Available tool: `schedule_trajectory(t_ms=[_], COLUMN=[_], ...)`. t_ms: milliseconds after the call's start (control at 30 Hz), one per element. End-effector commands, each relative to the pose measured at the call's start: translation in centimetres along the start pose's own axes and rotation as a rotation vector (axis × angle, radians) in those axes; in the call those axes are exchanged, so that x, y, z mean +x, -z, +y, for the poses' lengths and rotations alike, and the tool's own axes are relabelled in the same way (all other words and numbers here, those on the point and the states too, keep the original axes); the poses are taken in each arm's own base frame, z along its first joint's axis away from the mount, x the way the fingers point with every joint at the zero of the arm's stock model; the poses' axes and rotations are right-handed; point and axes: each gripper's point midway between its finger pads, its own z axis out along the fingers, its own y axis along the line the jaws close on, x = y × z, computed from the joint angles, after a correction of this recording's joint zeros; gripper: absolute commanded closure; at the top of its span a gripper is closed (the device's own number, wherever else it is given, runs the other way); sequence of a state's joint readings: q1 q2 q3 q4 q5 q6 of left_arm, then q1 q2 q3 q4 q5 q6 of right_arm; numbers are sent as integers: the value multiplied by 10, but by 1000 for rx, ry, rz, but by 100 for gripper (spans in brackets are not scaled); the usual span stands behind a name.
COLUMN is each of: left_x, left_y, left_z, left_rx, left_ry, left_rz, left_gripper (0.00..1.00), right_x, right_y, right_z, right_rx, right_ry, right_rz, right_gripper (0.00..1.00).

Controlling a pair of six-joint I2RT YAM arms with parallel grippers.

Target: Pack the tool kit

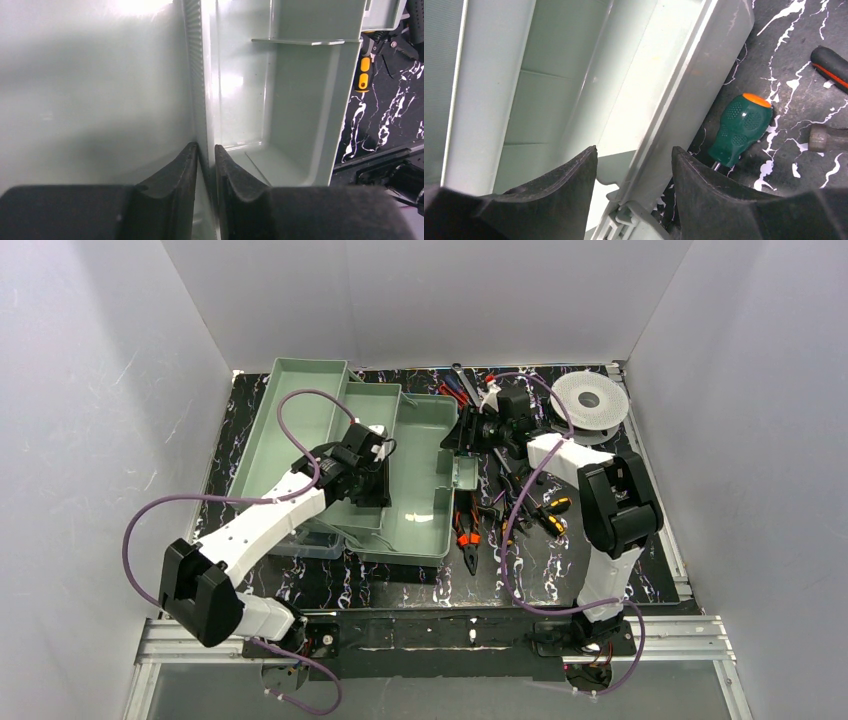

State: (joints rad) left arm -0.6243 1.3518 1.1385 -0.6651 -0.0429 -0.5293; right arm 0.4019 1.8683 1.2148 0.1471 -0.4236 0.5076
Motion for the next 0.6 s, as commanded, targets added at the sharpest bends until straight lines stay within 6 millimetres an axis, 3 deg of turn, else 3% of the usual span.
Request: schedule_trajectory(t_ms=[0, 133, 333, 467, 567], left_x=[1, -5, -25, -32, -34], left_y=[-6, -13, -14, -10, -7], left_z=[25, 38, 64, 75, 71], left_rx=[-54, -79, -121, -113, -84], left_ry=[-12, -4, 31, 55, 44], left_rz=[55, 79, 76, 78, 77], left_gripper=[86, 100, 100, 100, 97], right_x=[-14, -32, -51, -45, -21], right_y=[14, 33, 71, 92, 109], right_z=[28, 24, 18, 15, 6], right_rx=[-61, 37, 173, 252, 309], right_ry=[61, 90, 82, 48, 25], right_rz=[-7, -54, -137, -123, -81], right_gripper=[36, 34, 31, 30, 30])
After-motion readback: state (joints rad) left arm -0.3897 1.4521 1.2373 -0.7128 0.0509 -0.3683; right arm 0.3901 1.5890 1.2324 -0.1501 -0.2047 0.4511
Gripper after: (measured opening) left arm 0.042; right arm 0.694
